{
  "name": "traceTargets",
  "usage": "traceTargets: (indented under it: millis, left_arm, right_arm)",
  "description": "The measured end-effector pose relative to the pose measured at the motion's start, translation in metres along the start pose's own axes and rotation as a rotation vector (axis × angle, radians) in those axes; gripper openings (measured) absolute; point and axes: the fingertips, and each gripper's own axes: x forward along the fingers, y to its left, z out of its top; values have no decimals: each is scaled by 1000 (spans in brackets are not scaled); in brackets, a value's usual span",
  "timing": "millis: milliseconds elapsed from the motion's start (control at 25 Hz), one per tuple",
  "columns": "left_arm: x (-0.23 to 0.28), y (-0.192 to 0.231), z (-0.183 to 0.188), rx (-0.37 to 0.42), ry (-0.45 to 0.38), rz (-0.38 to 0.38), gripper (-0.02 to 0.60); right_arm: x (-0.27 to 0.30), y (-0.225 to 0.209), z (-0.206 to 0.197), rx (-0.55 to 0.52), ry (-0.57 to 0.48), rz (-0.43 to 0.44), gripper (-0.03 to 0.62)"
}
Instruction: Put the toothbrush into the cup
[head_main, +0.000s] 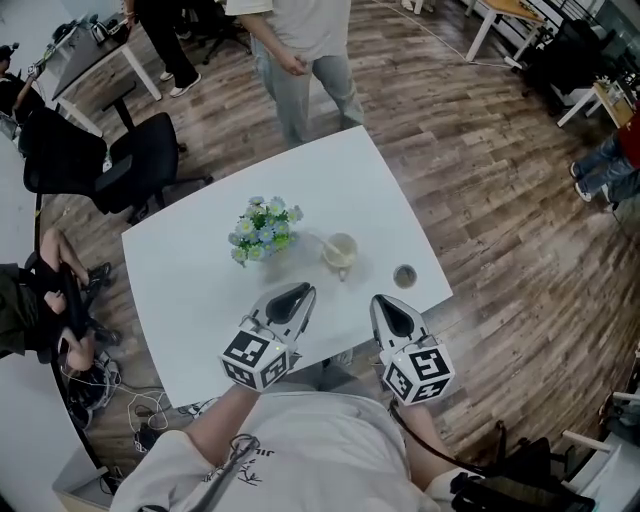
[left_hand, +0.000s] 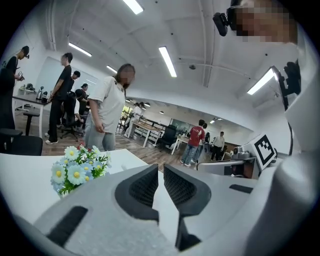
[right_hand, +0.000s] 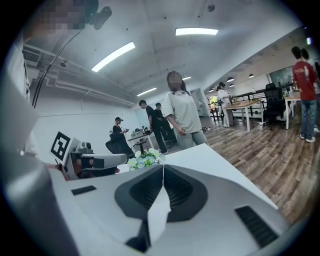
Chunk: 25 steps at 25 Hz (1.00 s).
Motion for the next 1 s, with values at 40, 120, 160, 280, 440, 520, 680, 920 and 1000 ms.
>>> traceTargets:
  millis: [40,120,160,280,440,520,680,920,1000]
  left_arm:
    - [-5,-2,0,3,-2,3,40]
    - [-17,-9,-3,5,6,11,21]
    - [-23,-12,-4,10,10,13,15]
    - [-29,-17,-2,24,5,12,14]
    - [-31,-15,5,13,-4,27,14]
    - [-33,-16,9,24,-10,30,14]
    - [-35,-16,17,44,-24,31,14]
    - [-32,-19,21,38,-37,36,14]
    - [-31,-21,22,39,-39,37,14]
  right_arm:
    - [-3,2,0,-7,-1,1,20]
    - [-9,10,-1,-15,3,4,20]
    - [-12,14,-1,-18,4,7,20]
    - [-9,22,3,-35,-4,14,20]
    - [-2,33,13,-54,-16,25,20]
    - [-1,38,17,-61,-17,32,20]
    - [-2,44,17,-95,12,63,18]
    - [-3,38,17,-90,21,64,18]
    - [-4,36,16,-81,25,65,18]
